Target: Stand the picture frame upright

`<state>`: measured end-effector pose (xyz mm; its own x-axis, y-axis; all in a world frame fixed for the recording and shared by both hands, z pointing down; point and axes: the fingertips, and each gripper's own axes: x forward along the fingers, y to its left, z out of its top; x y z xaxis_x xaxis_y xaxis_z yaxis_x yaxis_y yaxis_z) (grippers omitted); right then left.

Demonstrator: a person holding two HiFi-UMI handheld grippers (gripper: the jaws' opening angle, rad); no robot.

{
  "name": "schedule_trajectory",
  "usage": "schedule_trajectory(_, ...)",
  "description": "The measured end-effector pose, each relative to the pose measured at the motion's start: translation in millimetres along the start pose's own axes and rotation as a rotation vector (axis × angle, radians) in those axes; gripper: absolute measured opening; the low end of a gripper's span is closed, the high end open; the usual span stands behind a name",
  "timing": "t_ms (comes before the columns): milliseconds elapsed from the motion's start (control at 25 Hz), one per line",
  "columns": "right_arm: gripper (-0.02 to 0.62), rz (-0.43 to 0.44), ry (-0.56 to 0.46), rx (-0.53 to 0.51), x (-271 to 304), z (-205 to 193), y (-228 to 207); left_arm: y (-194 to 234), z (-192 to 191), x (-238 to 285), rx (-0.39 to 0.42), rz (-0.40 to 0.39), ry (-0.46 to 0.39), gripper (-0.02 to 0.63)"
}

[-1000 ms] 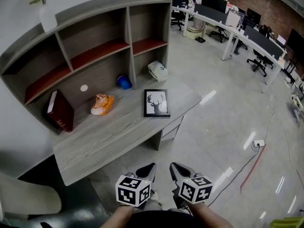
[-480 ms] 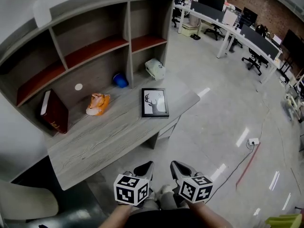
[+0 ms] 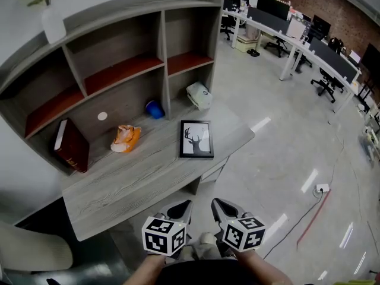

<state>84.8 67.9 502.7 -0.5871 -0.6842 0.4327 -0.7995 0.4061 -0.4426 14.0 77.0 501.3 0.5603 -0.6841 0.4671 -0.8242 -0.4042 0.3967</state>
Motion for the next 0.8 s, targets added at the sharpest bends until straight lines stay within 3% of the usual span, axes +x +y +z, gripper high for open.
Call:
schedule_trajectory(520,-0.002,0.043,0.012,-0.043,29.2,41.9,-44.8,-5.0,37.6,59.4,0.03,0.033,0.001,-0.005)
schedule_trajectory(800,-0.002,0.069,0.031,-0.042,34.4,50.0,-65.0,-7.3,39.3,81.7,0.02,0.065,0.019,-0.005)
